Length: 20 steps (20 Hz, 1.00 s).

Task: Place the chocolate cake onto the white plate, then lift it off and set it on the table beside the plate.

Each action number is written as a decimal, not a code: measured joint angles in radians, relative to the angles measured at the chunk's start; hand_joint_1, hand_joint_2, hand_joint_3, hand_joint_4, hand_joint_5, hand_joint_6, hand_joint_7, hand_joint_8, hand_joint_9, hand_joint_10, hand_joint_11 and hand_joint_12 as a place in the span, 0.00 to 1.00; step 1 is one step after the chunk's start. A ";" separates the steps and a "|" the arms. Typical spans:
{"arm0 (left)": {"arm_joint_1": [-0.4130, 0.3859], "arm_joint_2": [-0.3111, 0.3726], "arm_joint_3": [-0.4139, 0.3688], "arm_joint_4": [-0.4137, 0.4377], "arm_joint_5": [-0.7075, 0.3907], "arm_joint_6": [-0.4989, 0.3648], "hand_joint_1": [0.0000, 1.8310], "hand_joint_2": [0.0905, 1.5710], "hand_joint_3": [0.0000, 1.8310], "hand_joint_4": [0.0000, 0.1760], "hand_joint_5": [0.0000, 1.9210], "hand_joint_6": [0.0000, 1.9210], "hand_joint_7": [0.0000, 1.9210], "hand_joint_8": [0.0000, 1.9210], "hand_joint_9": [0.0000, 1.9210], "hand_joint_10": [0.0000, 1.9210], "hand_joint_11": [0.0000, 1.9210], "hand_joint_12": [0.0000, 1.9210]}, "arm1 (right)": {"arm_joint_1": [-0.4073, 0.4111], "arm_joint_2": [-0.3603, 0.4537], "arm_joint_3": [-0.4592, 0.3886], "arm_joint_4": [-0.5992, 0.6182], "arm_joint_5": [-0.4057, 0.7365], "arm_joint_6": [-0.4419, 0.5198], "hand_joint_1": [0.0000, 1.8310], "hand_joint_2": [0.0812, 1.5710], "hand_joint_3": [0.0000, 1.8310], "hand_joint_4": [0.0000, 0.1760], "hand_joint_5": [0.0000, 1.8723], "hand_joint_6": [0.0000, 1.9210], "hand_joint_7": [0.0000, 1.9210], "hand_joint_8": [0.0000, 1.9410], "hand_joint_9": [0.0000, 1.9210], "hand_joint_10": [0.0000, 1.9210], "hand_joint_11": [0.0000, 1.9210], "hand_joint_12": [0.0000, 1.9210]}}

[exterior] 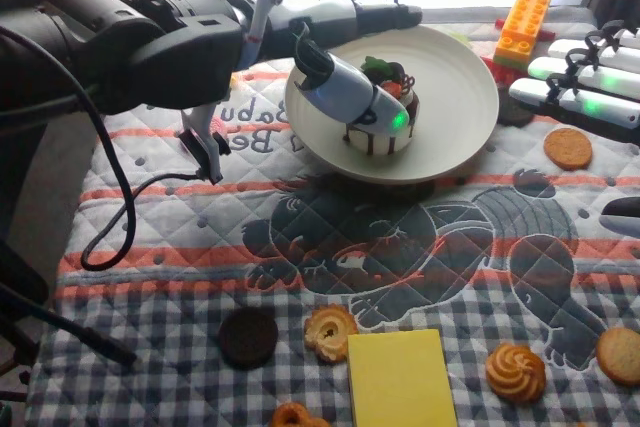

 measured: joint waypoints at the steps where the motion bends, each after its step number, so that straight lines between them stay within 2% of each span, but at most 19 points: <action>1: 0.004 -0.001 -0.003 -0.004 -0.003 0.000 0.40 0.63 0.00 1.00 0.00 0.00 0.00 0.00 0.00 0.00 0.00 0.00 | 0.000 0.000 0.000 0.000 0.000 0.000 0.33 0.79 0.00 0.00 0.00 0.00 0.00 0.00 0.00 0.00 0.00 0.30; 2: 0.007 0.005 -0.019 -0.003 -0.007 0.003 0.40 0.64 0.00 1.00 0.00 0.00 0.00 0.00 0.00 0.00 0.00 0.00 | -0.005 0.000 0.000 0.002 0.002 0.000 0.34 0.79 0.00 0.00 0.00 0.00 0.00 0.00 0.00 0.00 0.00 0.30; 4: 0.008 0.040 -0.069 -0.006 -0.041 0.003 0.36 0.62 0.00 1.00 0.00 0.00 0.00 0.00 0.00 0.00 0.00 0.00 | -0.009 0.000 0.000 0.005 -0.005 0.001 0.36 0.78 0.00 0.00 0.00 0.00 0.00 0.00 0.00 0.00 0.00 0.24; 5: 0.008 0.062 -0.093 -0.006 -0.066 0.002 0.42 0.62 0.00 1.00 0.00 0.00 0.00 0.00 0.00 0.00 0.00 0.00 | -0.010 0.000 0.000 0.007 -0.002 0.005 0.39 0.78 0.00 0.00 0.00 0.00 0.00 0.00 0.00 0.00 0.00 0.24; 8: 0.023 0.171 -0.173 -0.007 -0.157 -0.012 0.41 0.70 0.02 1.00 0.00 0.00 0.00 0.00 0.00 0.00 0.00 0.00 | -0.010 -0.001 0.000 0.008 -0.001 0.012 0.36 0.78 0.00 0.00 0.00 0.00 0.00 0.00 0.00 0.00 0.00 0.23; 10: 0.044 0.232 -0.219 -0.008 -0.196 -0.013 0.35 0.78 0.02 1.00 0.00 0.00 0.00 0.00 0.00 0.00 0.00 0.00 | -0.010 -0.001 0.000 0.008 0.000 0.024 0.34 0.79 0.00 0.00 0.00 0.00 0.00 0.00 0.00 0.00 0.00 0.34; 11: 0.059 0.277 -0.261 -0.007 -0.232 -0.014 0.42 0.81 0.02 0.75 0.00 0.00 0.00 0.00 0.00 0.00 0.00 0.00 | -0.009 -0.001 0.000 0.007 0.000 0.027 0.34 0.78 0.00 0.00 0.00 0.00 0.00 0.00 0.02 0.01 0.00 0.40; 12: 0.074 0.311 -0.296 -0.009 -0.266 -0.018 0.50 0.81 0.01 0.67 0.00 0.00 0.00 0.00 0.00 0.00 0.00 0.00 | -0.003 -0.001 0.000 0.007 -0.002 0.029 0.35 0.77 0.00 0.00 0.00 0.00 0.00 0.00 0.03 0.01 0.00 0.44; 13: 0.087 0.335 -0.321 -0.005 -0.294 -0.017 0.51 0.82 0.01 0.59 0.00 0.00 0.00 0.00 0.00 0.00 0.00 0.00 | 0.003 -0.001 0.002 0.006 -0.002 0.031 0.36 0.77 0.00 0.00 0.00 0.00 0.00 0.00 0.04 0.02 0.00 0.49; 14: 0.106 0.365 -0.355 0.004 -0.329 -0.017 0.52 0.82 0.00 0.83 0.00 0.00 0.00 0.00 0.04 0.03 0.00 0.25 | 0.015 -0.002 0.010 0.000 0.000 0.035 0.39 0.76 0.00 0.00 0.00 0.00 0.01 0.00 0.05 0.02 0.00 0.50; 15: 0.128 0.401 -0.391 0.015 -0.360 -0.018 0.49 0.82 0.00 0.64 0.01 0.00 0.01 0.00 0.07 0.06 0.00 0.45 | 0.016 -0.002 0.020 -0.001 0.006 0.048 0.41 0.76 0.00 0.00 0.00 0.00 0.01 0.00 0.04 0.02 0.00 0.46; 16: 0.151 0.430 -0.417 0.023 -0.391 -0.040 0.47 0.83 0.00 0.54 0.03 0.01 0.03 0.00 0.07 0.11 0.00 0.55 | 0.016 -0.006 0.033 -0.004 0.008 0.059 0.43 0.75 0.00 0.00 0.00 0.00 0.01 0.00 0.04 0.02 0.00 0.40; 17: 0.187 0.459 -0.426 0.069 -0.435 -0.133 0.46 0.83 0.00 0.44 0.07 0.02 0.05 0.00 0.07 0.20 0.00 0.61 | 0.016 -0.024 0.053 0.001 0.006 0.068 0.39 0.75 0.00 0.00 0.01 0.00 0.01 0.00 0.06 0.03 0.00 0.45; 18: 0.225 0.476 -0.421 0.100 -0.479 -0.248 0.48 0.82 0.00 0.40 0.10 0.02 0.08 0.01 0.04 0.31 0.00 0.67 | 0.018 -0.047 0.070 0.005 0.002 0.081 0.38 0.75 0.00 0.00 0.01 0.00 0.02 0.00 0.07 0.04 0.00 0.56; 19: 0.272 0.499 -0.420 0.108 -0.529 -0.315 0.54 0.80 0.00 0.14 0.16 0.05 0.15 0.05 0.00 0.47 0.00 0.71 | 0.048 -0.074 0.085 -0.005 -0.019 0.100 0.42 0.74 0.00 0.05 0.03 0.01 0.03 0.00 0.04 0.13 0.00 0.59; 20: 0.284 0.507 -0.427 0.110 -0.544 -0.317 0.54 0.81 0.00 0.12 0.15 0.09 0.16 0.09 0.00 0.43 0.00 0.66 | 0.056 -0.084 0.093 -0.010 -0.015 0.103 0.41 0.74 0.00 0.06 0.03 0.01 0.04 0.00 0.01 0.24 0.00 0.67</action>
